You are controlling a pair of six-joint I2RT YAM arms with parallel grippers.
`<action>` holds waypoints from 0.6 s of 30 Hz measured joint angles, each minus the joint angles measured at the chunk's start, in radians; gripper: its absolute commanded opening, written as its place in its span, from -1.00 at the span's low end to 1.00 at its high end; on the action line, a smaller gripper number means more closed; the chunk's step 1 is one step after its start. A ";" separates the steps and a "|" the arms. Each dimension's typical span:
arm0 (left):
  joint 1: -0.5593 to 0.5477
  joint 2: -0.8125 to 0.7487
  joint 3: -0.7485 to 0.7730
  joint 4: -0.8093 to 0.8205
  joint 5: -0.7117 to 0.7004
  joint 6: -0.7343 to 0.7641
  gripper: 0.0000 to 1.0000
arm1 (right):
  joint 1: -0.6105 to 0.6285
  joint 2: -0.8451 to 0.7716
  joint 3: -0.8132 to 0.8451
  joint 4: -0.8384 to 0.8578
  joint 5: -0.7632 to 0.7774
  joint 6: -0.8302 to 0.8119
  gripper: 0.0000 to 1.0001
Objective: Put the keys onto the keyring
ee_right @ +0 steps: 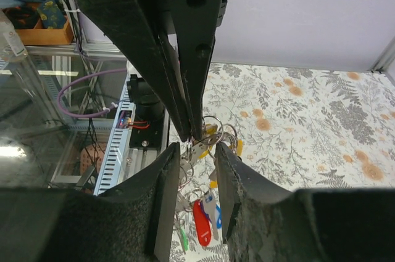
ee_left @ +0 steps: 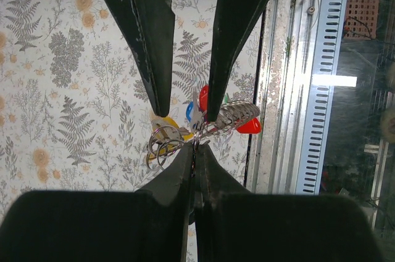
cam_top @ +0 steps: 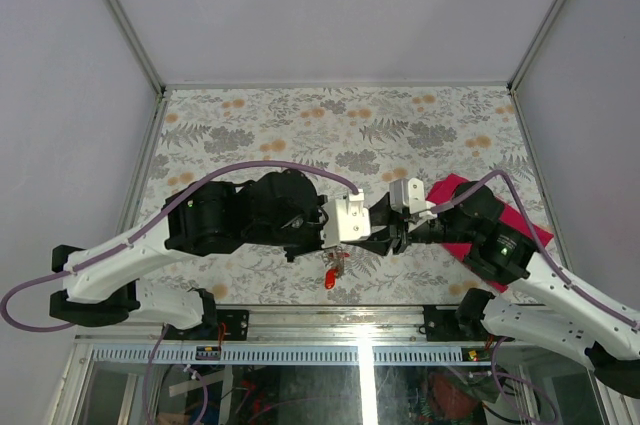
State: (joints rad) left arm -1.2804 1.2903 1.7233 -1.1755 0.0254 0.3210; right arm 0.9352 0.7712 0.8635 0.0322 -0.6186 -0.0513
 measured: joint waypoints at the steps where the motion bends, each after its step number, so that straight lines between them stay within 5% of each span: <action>1: 0.000 0.001 0.000 0.000 0.000 0.000 -1.00 | 0.000 0.002 -0.004 0.011 -0.005 0.004 -0.28; 12: 0.000 0.004 0.000 0.000 -0.001 0.006 -1.00 | 0.000 0.037 -0.059 0.100 -0.031 0.041 -0.35; 18: 0.000 0.004 0.000 0.001 -0.002 0.006 -1.00 | 0.000 0.044 -0.061 0.124 -0.032 0.048 -0.59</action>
State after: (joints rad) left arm -1.2804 1.2945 1.7233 -1.1744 0.0235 0.3275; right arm 0.9352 0.8154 0.8028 0.1566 -0.6502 -0.0032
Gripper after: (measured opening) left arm 0.021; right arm 0.261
